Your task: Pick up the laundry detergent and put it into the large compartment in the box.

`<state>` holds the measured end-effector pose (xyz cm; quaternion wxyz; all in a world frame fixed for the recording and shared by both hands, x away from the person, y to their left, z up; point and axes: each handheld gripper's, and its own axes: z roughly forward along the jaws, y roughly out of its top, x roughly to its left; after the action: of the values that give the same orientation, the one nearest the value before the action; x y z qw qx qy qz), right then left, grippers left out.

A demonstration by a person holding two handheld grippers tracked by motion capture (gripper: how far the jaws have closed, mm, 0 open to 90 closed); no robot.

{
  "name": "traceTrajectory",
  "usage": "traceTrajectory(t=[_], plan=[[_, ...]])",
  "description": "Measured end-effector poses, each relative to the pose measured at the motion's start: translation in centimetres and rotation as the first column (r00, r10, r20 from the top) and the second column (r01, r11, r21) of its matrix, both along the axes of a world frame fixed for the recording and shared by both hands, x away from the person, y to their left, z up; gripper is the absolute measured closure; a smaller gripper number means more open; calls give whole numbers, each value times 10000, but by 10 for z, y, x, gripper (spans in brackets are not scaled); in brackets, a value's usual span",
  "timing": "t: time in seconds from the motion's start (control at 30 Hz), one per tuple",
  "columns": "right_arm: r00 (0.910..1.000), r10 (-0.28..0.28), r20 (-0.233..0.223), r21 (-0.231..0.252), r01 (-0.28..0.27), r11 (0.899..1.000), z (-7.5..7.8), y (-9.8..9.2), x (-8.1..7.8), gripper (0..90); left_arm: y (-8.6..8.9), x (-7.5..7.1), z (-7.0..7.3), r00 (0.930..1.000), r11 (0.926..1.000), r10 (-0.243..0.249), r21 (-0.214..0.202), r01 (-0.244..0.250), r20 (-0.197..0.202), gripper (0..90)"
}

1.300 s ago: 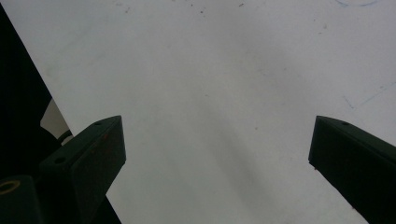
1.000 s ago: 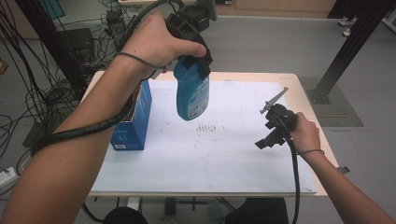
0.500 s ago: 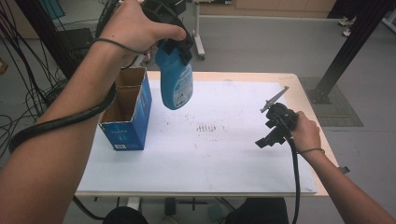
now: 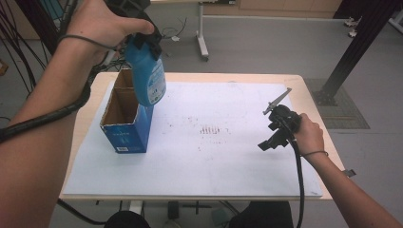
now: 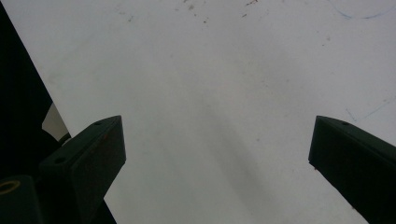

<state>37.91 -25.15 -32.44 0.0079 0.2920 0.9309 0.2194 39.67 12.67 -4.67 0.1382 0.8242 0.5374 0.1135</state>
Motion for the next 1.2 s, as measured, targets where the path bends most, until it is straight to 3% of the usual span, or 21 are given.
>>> traceTrajectory(t=[0.17, 0.57, 1.2], plan=[[10000, 9, -3, -9, -9, 10000, 0, 0, 0, 38, 24, 4, -2, 9971, 9971, 763, 32, -763, -13, 377], [10000, 24, 26, -6, -24, 10000, 0, -1, 0, 38, 54, 8, -2, 9867, 9866, 1627, 107, -1626, -36, 377], [10000, -17, 2, 70, 17, 10000, -1, -3, 0, 38, 75, 12, 0, 9728, 9728, 2318, 1, -2318, 4, 378]])
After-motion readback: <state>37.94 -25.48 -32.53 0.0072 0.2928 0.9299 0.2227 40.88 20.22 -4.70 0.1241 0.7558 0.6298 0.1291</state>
